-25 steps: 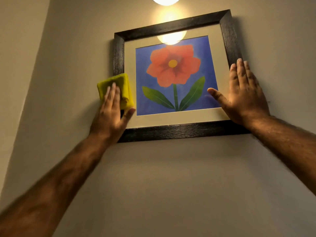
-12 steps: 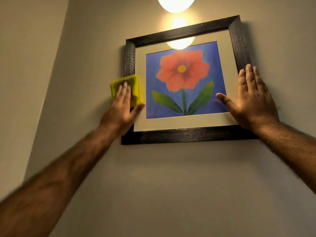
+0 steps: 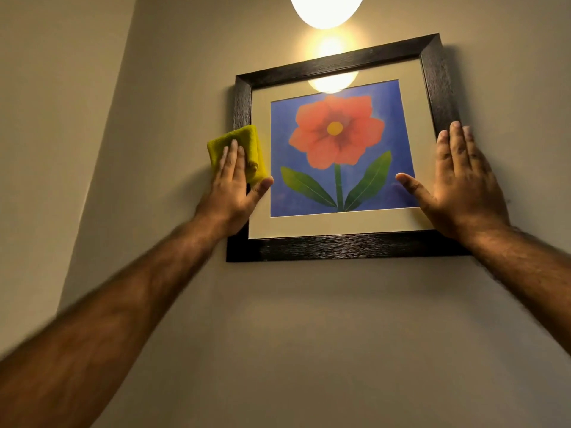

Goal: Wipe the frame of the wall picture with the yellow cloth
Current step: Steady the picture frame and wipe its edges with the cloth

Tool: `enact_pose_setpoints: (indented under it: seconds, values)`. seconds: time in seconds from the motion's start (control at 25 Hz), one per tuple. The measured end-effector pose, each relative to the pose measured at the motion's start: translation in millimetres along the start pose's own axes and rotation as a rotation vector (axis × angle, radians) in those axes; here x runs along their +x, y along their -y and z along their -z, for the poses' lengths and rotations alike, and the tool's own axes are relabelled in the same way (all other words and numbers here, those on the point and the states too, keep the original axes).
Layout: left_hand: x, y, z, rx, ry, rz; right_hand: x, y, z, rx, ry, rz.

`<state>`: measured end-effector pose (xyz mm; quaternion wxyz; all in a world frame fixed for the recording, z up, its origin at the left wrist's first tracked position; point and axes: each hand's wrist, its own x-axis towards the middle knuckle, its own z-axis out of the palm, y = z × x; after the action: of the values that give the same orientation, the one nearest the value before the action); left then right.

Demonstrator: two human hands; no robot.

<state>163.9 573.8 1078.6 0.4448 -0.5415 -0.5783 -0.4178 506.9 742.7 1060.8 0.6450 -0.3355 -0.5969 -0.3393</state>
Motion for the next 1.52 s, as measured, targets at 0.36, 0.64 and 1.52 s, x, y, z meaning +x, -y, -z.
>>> enact_pose_setpoints:
  seconds: [0.36, 0.64, 1.52]
  values:
    - [-72.2, -2.3, 15.9, -0.012, -0.005, -0.017, -1.3, -0.6, -1.3, 0.011, -0.008, -0.004]
    - [-16.7, -3.9, 55.4, -0.003, -0.160, 0.026, -1.1, -1.7, -1.1, 0.006, -0.013, -0.002]
    - [-36.9, 23.0, 94.1, -0.371, 0.048, 0.342, -42.8, 145.5, 37.2, 0.539, 0.166, 0.456]
